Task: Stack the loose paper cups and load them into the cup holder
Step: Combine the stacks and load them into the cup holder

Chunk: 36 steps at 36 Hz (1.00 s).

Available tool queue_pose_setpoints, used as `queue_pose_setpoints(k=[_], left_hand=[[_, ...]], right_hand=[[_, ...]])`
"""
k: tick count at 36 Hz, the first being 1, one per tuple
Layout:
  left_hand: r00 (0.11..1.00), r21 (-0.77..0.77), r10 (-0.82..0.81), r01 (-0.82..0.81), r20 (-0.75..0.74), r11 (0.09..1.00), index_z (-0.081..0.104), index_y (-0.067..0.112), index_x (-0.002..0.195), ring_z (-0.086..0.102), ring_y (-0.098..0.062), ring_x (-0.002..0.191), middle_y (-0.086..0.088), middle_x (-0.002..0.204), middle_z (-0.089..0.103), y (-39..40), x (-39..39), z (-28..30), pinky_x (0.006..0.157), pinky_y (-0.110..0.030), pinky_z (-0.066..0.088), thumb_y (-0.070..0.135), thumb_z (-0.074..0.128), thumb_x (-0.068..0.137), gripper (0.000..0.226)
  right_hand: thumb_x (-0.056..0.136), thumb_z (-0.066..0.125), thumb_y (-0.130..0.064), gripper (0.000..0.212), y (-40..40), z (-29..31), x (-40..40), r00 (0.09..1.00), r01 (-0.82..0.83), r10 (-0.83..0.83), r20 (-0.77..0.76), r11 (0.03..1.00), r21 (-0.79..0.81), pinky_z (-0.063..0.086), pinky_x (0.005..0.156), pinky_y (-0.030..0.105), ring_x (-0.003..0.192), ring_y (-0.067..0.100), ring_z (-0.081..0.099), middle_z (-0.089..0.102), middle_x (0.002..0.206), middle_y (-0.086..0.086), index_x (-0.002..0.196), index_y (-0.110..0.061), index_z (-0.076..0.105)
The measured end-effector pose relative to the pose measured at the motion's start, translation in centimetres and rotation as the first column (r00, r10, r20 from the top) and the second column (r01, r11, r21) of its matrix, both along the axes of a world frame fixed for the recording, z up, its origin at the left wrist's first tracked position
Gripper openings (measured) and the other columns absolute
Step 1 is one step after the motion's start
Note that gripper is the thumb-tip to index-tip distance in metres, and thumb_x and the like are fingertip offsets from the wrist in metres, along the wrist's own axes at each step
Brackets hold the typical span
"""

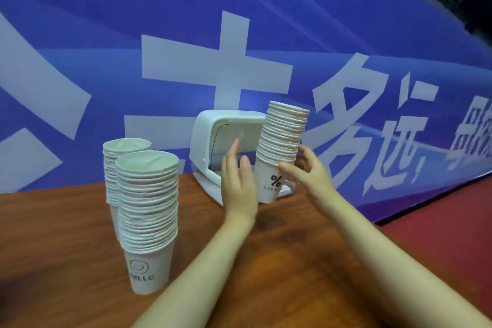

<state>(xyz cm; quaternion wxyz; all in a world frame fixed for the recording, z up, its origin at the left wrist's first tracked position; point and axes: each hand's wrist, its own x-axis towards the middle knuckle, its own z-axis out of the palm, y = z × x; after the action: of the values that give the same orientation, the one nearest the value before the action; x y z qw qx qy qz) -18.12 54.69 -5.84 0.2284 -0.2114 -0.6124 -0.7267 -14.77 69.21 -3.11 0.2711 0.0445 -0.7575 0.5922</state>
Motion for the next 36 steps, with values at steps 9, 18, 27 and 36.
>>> queue_pose_setpoints(k=[9,18,27,36], left_hand=[[0.913,-0.115,-0.403,0.407,0.054,0.906,0.029,0.023,0.149,0.05,0.029,0.094,0.03,0.116,0.047,-5.0,11.2,2.4,0.074,0.002,0.041,0.022,0.037,0.104,0.045],[0.977,-0.138,-0.215,0.212,-0.004,0.967,0.031,0.024,0.149,0.036,0.002,0.137,0.014,0.15,0.04,-17.4,16.9,-0.8,0.117,-0.028,0.028,0.027,0.041,0.098,0.053],[0.996,-0.19,-0.045,0.03,-0.076,0.981,0.03,0.019,0.149,0.045,0.009,0.126,0.019,0.139,0.046,-28.9,18.4,-0.6,0.098,-0.009,0.039,0.029,0.052,0.095,0.06],[0.996,-0.292,0.029,-0.052,-0.081,0.955,0.036,0.029,0.142,0.042,0.019,0.121,0.03,0.133,0.043,-35.0,16.8,-1.5,0.09,-0.001,0.036,0.017,0.053,0.097,0.049]], right_hand=[[0.065,0.081,-0.048,0.07,-5.2,-4.6,11.0,0.993,-0.114,0.116,0.019,0.99,-0.081,0.048,0.102,0.046,0.121,0.023,0.06,0.065,0.128,0.004,0.127,-0.026,0.057],[0.095,0.057,-0.025,0.05,-17.2,-5.7,16.7,0.964,-0.258,0.261,-0.058,0.964,0.061,0.043,0.103,0.022,0.124,-0.008,0.049,0.054,0.127,-0.038,0.133,-0.047,0.033],[0.093,0.062,-0.012,0.057,-27.8,-4.9,16.9,0.92,-0.353,0.377,-0.105,0.915,0.192,0.039,0.096,0.008,0.12,-0.014,0.047,0.05,0.134,-0.024,0.134,-0.042,0.038],[0.092,0.061,-0.036,0.051,-31.2,2.8,14.0,0.914,-0.393,0.403,0.055,0.84,0.374,0.042,0.104,0.026,0.121,-0.001,0.051,0.052,0.139,-0.009,0.141,-0.032,0.045]])
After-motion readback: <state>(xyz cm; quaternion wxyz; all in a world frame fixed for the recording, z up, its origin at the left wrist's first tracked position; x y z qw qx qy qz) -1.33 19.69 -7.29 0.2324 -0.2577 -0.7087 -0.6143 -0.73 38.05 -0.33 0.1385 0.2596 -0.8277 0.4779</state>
